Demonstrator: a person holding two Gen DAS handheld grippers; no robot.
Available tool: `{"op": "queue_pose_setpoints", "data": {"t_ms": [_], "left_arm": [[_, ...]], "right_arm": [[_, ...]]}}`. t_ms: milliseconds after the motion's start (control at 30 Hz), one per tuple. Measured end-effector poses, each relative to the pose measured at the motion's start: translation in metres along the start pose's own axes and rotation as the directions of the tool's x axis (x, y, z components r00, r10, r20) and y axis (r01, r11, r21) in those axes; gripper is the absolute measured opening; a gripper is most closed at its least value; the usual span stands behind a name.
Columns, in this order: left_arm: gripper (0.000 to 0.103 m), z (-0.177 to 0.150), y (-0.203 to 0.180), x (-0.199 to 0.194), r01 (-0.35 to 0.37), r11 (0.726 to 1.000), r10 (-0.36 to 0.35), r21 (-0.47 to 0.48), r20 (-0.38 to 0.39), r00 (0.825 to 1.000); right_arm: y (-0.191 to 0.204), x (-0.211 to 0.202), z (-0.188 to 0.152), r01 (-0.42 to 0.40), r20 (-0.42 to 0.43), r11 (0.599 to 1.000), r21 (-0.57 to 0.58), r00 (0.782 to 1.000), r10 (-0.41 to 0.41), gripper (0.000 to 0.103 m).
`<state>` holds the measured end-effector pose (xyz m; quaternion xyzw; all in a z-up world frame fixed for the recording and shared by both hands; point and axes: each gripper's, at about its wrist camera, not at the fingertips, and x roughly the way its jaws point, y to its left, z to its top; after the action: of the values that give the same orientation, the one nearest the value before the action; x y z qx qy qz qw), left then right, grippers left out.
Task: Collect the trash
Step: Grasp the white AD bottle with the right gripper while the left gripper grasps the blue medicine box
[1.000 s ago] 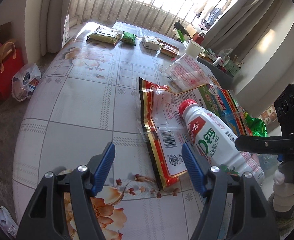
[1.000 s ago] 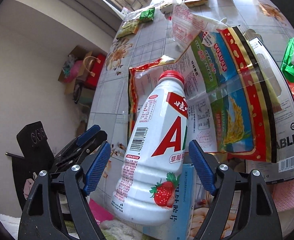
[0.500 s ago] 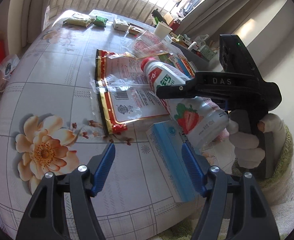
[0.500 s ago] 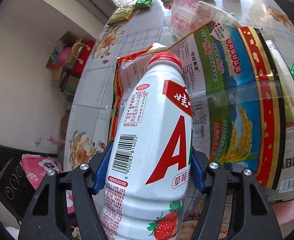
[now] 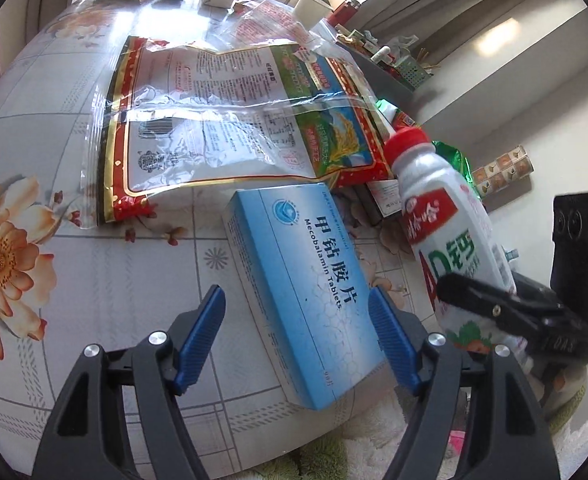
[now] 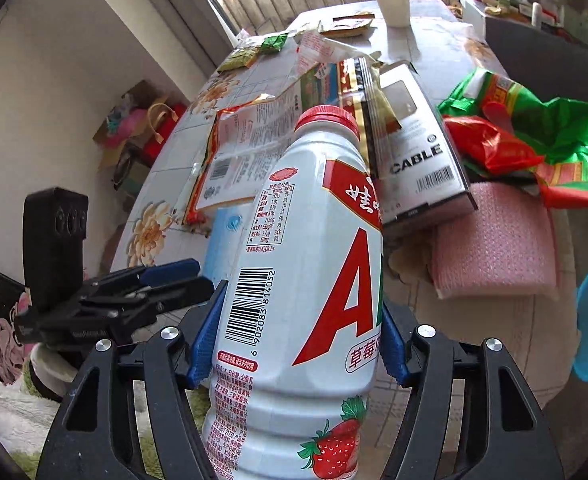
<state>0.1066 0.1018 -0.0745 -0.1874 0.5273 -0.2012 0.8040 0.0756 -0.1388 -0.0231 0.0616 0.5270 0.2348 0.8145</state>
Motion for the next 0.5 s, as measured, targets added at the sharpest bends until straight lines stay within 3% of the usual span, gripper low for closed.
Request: {"op": "queue_pose_setpoints", "data": {"t_ms": [200, 500], "left_arm": [[0.073, 0.012, -0.016, 0.026, -0.145, 0.989, 0.145, 0.013, -0.028, 0.989], [0.076, 0.021, -0.042, 0.042, -0.297, 0.954, 0.296, 0.045, 0.031, 0.955]], "right_arm": [[-0.022, 0.007, -0.039, 0.054, -0.02, 0.997, 0.055, 0.998, -0.053, 0.06], [-0.02, 0.024, -0.042, 0.059, -0.048, 0.998, 0.013, 0.997, -0.058, 0.059]]}}
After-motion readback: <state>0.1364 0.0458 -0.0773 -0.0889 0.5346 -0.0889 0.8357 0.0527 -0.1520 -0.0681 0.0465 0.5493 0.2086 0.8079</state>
